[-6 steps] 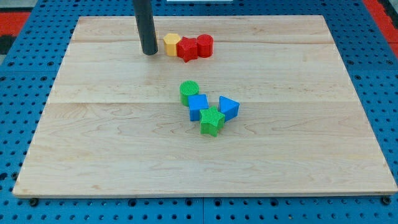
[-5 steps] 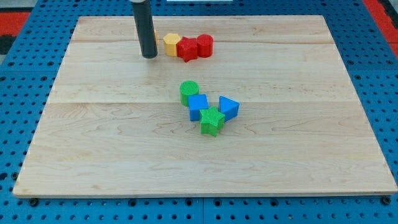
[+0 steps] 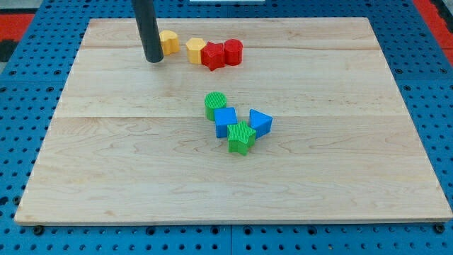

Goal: Separate the red blocks from the yellow hexagon

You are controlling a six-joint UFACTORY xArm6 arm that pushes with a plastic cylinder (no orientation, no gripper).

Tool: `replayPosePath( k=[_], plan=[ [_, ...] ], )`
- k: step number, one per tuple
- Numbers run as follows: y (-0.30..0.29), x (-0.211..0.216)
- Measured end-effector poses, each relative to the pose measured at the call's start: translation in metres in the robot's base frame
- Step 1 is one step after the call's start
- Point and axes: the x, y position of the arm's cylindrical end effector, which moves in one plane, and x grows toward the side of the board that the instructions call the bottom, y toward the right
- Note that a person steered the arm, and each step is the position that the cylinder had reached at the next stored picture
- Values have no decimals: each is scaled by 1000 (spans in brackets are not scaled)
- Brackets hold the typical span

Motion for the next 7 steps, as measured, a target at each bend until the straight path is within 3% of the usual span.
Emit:
replayPosePath(
  k=[3, 5, 7],
  plan=[
    [1, 5],
    [100, 4],
    [96, 4]
  ],
)
